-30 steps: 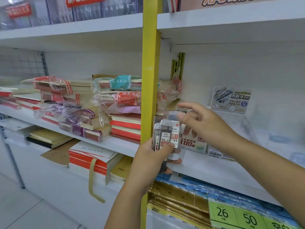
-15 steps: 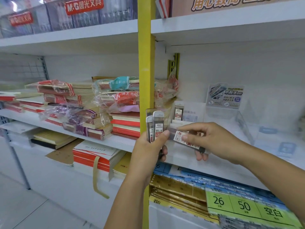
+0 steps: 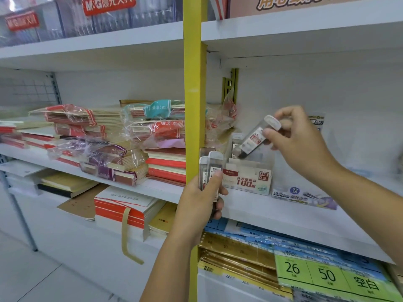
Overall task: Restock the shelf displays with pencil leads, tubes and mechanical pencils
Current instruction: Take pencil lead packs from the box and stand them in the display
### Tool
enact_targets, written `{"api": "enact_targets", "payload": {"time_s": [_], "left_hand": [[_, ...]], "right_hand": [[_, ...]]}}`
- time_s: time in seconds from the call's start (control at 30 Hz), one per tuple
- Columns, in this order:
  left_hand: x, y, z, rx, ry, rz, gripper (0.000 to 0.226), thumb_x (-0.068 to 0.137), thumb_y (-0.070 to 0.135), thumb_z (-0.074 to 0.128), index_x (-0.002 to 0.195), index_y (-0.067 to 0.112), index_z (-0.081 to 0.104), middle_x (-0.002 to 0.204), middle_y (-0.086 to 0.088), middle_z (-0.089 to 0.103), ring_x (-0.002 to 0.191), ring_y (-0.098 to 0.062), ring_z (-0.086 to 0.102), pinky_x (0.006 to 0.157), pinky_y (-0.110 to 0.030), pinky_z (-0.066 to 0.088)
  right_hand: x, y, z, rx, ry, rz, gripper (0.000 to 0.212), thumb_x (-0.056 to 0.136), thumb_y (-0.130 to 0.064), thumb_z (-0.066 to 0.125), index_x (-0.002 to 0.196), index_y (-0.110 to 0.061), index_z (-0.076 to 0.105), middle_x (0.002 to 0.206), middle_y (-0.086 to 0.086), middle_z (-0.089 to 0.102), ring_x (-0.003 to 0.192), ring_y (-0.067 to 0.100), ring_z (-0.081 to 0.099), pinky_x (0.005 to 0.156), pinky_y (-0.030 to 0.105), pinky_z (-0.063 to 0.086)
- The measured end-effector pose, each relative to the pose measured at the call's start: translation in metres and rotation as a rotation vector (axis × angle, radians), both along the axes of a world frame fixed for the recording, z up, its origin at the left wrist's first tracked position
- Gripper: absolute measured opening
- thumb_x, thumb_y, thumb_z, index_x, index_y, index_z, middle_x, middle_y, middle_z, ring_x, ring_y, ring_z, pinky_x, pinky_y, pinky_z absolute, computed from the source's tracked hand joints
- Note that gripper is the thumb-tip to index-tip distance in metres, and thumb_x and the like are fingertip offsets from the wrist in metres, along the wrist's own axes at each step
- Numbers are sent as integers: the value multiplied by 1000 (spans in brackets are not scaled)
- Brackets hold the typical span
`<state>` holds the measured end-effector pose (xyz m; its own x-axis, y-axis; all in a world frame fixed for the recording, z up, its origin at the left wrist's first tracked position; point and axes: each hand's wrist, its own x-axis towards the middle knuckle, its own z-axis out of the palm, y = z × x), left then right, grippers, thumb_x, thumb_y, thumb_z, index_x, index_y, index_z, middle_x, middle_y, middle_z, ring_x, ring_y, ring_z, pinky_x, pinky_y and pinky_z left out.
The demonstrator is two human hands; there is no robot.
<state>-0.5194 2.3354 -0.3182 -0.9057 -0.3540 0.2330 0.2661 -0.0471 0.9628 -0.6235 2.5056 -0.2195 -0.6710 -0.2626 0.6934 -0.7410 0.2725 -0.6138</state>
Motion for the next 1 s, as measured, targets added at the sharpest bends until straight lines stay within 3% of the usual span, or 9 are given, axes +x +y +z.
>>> {"api": "enact_targets", "payload": {"time_s": [0.17, 0.43, 0.57, 0.7, 0.77, 0.83, 0.9, 1.0], "left_hand": [[-5, -4, -3, 48, 26, -27, 12, 95, 32, 55, 94, 22, 63, 74, 0, 63, 53, -11, 51, 45, -23, 42], [-5, -9, -4, 46, 77, -66, 13, 99, 37, 57, 104, 31, 67, 88, 0, 74, 65, -11, 64, 53, -23, 50], [-4, -9, -4, 39, 78, -61, 13, 98, 40, 58, 105, 34, 66, 92, 0, 75, 68, -12, 66, 55, -23, 50], [-2, -8, -3, 55, 83, -61, 11, 96, 41, 60, 95, 42, 71, 94, -2, 76, 70, -14, 68, 55, -24, 52], [-2, -8, -1, 54, 84, -64, 11, 94, 42, 61, 92, 45, 71, 95, -2, 76, 70, -13, 69, 55, -23, 52], [-1, -7, 0, 42, 93, -73, 10, 93, 45, 61, 93, 46, 71, 96, -1, 77, 70, -13, 69, 56, -23, 53], [1, -6, 0, 24, 108, -93, 11, 89, 49, 62, 96, 47, 70, 97, -1, 77, 71, -12, 70, 57, -22, 53], [2, -4, 1, 1, 126, -138, 17, 87, 51, 62, 100, 44, 71, 97, -2, 77, 71, -13, 69, 57, -22, 53]], "right_hand": [[-37, -33, 6, 291, 206, -147, 22, 92, -21, 63, 107, -22, 47, 90, 1, 68, 78, 19, 67, 71, 42, 56], [-80, -58, -6, 464, 104, -171, 20, 85, -19, 70, 96, -25, 54, 80, -4, 62, 68, 12, 58, 54, 27, 39], [-88, -58, -11, 603, 249, -325, 21, 89, -26, 65, 110, -21, 68, 98, 3, 54, 89, 24, 56, 70, 29, 41], [-82, -54, -12, 764, 335, -409, 34, 97, -26, 53, 130, -21, 60, 108, 10, 52, 104, 30, 51, 79, 36, 46], [-70, -50, -11, 697, 352, -362, 35, 98, -24, 50, 133, -18, 57, 109, 9, 53, 105, 27, 51, 84, 37, 46], [-45, -42, -11, 468, 306, -231, 30, 98, -27, 48, 125, -21, 62, 107, 0, 59, 98, 14, 54, 83, 30, 45], [-15, -33, -15, 290, 155, -41, 29, 96, -39, 45, 117, -32, 64, 97, -19, 66, 84, -3, 58, 73, 18, 46], [20, -25, -21, 218, -161, 261, 22, 93, -42, 53, 113, -42, 62, 88, -23, 70, 70, -3, 64, 58, 9, 45]]}}
